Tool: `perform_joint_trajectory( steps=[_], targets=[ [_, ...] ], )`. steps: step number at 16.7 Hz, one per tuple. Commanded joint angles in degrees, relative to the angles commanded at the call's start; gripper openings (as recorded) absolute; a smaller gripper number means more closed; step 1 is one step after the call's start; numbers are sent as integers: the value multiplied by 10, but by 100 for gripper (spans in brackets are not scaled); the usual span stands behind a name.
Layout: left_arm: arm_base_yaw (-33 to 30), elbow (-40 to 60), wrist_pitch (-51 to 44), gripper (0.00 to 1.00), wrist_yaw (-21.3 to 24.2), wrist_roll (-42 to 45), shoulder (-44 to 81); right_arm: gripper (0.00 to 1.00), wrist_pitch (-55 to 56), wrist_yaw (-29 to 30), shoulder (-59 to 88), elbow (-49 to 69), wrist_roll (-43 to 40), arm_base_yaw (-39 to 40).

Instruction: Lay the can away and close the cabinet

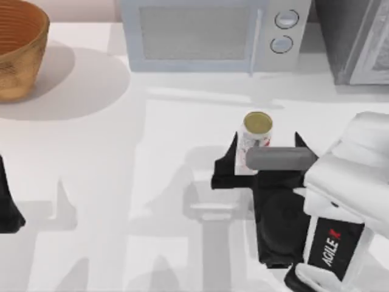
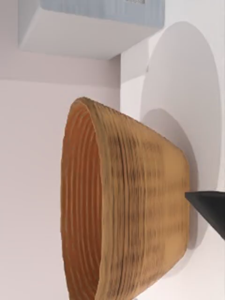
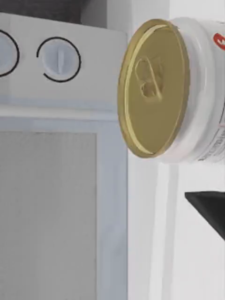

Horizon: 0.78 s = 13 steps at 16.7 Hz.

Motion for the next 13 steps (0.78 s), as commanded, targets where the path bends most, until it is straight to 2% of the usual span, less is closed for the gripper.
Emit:
perform_joint_trajectory(
  steps=[5,13],
  targets=[
    [0,0,0,100,0,0,0,100,63,30,85,25,-3,29],
    [0,0,0,100,0,0,0,100,52,21,101,47,-1,21]
  ],
)
